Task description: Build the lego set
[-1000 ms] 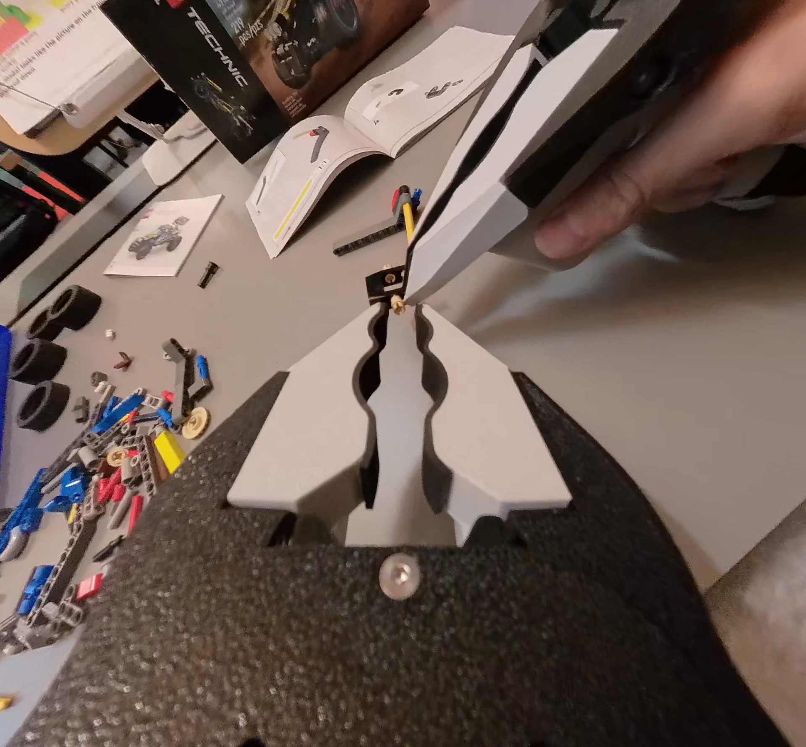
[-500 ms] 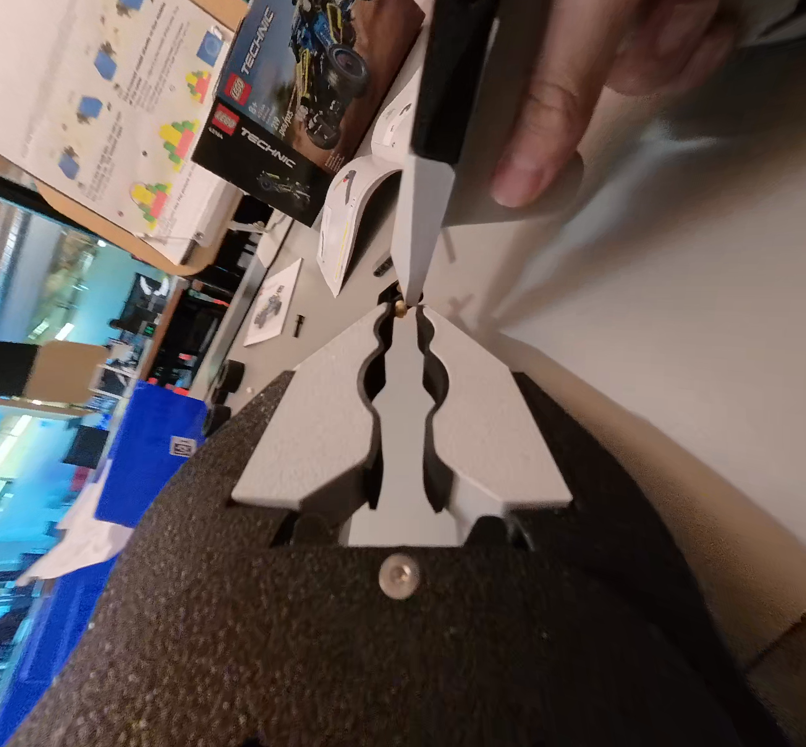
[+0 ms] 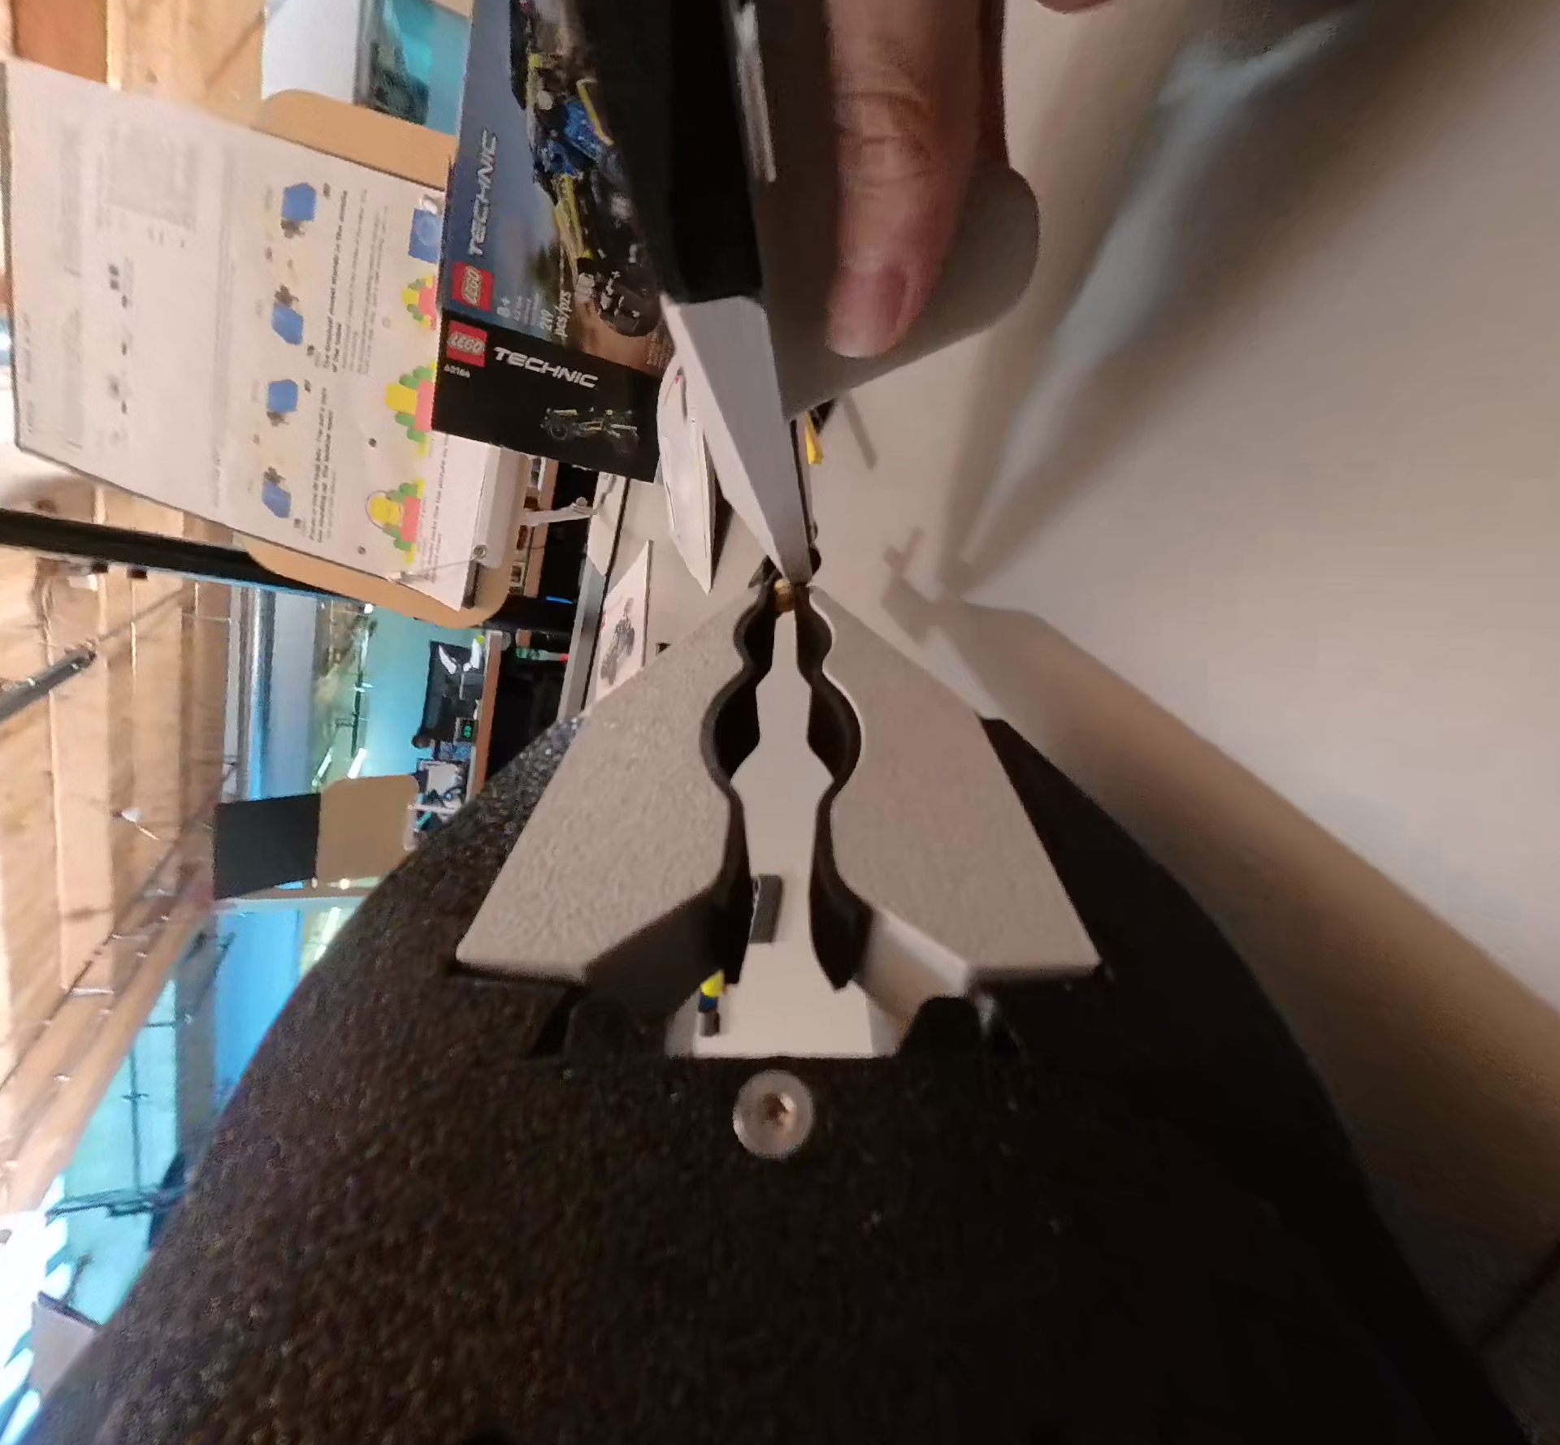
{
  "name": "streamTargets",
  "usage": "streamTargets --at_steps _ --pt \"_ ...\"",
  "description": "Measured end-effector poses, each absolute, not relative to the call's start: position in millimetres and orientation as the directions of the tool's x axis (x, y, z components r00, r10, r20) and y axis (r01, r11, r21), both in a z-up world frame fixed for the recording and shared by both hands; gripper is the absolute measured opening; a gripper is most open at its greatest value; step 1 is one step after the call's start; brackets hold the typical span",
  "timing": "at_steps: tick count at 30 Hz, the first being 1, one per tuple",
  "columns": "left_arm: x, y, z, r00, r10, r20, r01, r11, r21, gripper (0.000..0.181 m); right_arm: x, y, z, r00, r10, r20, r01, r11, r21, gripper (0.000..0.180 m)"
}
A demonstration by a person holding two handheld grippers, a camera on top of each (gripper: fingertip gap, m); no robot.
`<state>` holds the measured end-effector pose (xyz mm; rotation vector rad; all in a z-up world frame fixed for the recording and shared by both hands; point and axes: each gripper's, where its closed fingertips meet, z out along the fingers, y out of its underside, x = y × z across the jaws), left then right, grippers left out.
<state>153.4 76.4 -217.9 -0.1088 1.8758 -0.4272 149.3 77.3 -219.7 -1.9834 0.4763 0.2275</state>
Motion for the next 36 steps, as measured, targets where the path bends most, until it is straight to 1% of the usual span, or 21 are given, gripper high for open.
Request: streamTargets --at_steps 2,5,6,7,8,9,10,11,12,14,15,18,21,22,24,25,29,31,32,34,36 --pt "154.0 77.6 -224.7 -0.363 -0.243 -0.899 0.138 0.941 -0.310 0.003 150.0 78.1 -227.0 0.915 -0.264 -0.305 -0.394 -0.432 -0.811 0.002" --pt "151.8 79.3 -228.9 -0.407 -0.317 -0.857 0.100 0.917 -0.387 0.003 148.4 79.5 -232.1 0.922 -0.266 -0.281 -0.379 -0.465 -0.800 0.002" --pt "151.0 79.5 -229.6 -0.393 -0.288 -0.873 0.105 0.929 -0.354 0.003 147.7 79.7 -232.3 0.922 -0.262 -0.283 -0.378 -0.468 -0.798 0.002" --pt "149.8 78.4 -231.3 -0.367 -0.210 -0.906 0.135 0.952 -0.275 0.003 149.3 79.1 -234.7 0.920 -0.276 -0.279 -0.383 -0.478 -0.791 0.002" --pt "144.2 71.2 -232.6 -0.343 -0.134 -0.930 0.196 0.958 -0.210 0.003 166.5 71.8 -239.8 0.905 -0.372 -0.206 -0.380 -0.488 -0.786 0.002" --pt "137.4 64.3 -234.5 -0.326 -0.092 -0.941 0.229 0.958 -0.173 0.003 178.3 64.3 -243.2 0.905 -0.404 -0.133 -0.346 -0.517 -0.783 0.002" --pt "133.7 62.8 -236.1 -0.309 -0.071 -0.948 0.234 0.961 -0.148 0.003 172.7 66.5 -241.7 0.914 -0.359 -0.191 -0.363 -0.507 -0.782 0.002" --pt "134.0 67.1 -238.0 -0.321 -0.093 -0.942 0.207 0.964 -0.165 0.003 160.0 71.1 -239.3 0.918 -0.296 -0.263 -0.383 -0.497 -0.779 0.002" --pt "135.5 72.0 -236.9 -0.340 -0.144 -0.929 0.188 0.958 -0.217 0.003 153.1 70.3 -245.5 0.928 -0.280 -0.246 -0.364 -0.541 -0.758 0.002" --pt "135.2 74.5 -235.8 -0.414 -0.226 -0.882 0.192 0.925 -0.328 0.003 149.5 71.1 -250.8 0.955 -0.272 -0.120 -0.266 -0.599 -0.755 0.002" --pt "134.0 74.8 -237.1 -0.456 -0.246 -0.856 0.192 0.911 -0.364 0.003 148.0 72.1 -252.3 0.960 -0.264 -0.092 -0.241 -0.614 -0.752 0.001" --pt "125.1 72.6 -243.4 -0.580 -0.202 -0.789 0.229 0.889 -0.396 0.004 138.7 71.5 -251.9 0.972 -0.204 -0.120 -0.223 -0.621 -0.751 0.002" --pt "119.6 75.0 -250.5 -0.690 -0.182 -0.701 0.200 0.882 -0.426 0.004 132.3 68.6 -250.0 0.976 -0.160 -0.148 -0.216 -0.619 -0.755 0.017" --pt "118.6 75.8 -250.4 -0.712 -0.181 -0.678 0.197 0.876 -0.441 0.005 131.4 67.4 -249.6 0.980 -0.147 -0.133 -0.196 -0.622 -0.758 0.026" --pt "115.3 76.9 -251.0 -0.758 -0.185 -0.626 0.188 0.856 -0.481 0.004 134.3 62.1 -250.6 0.985 -0.154 -0.071 -0.154 -0.633 -0.759 0.028" --pt "112.6 76.9 -250.5 -0.781 -0.189 -0.596 0.183 0.842 -0.507 0.007 134.2 60.2 -250.9 0.987 -0.152 -0.049 -0.136 -0.637 -0.758 0.031" --pt "99.0 73.1 -248.0 -0.877 -0.218 -0.428 0.125 0.756 -0.642 0.022 132.3 55.5 -243.6 0.984 -0.176 0.027 -0.088 -0.610 -0.787 0.031" --pt "100.7 79.2 -246.6 -0.886 -0.247 -0.393 0.083 0.749 -0.658 0.024 127.7 52.9 -240.6 0.983 -0.177 0.052 -0.067 -0.605 -0.793 0.030" --pt "100.8 82.4 -243.9 -0.887 -0.253 -0.387 0.080 0.741 -0.667 0.024 121.7 52.4 -239.6 0.985 -0.164 0.054 -0.057 -0.604 -0.795 0.029" --pt "96.5 87.2 -236.6 -0.901 -0.249 -0.355 0.083 0.705 -0.704 0.013 113.1 51.8 -238.6 0.984 -0.166 0.066 -0.049 -0.605 -0.794 0.025" --pt "90.3 94.6 -236.6 -0.931 -0.210 -0.298 0.070 0.700 -0.711 0.015 96.9 54.4 -239.7 0.990 -0.132 0.050 -0.042 -0.613 -0.789 0.023"
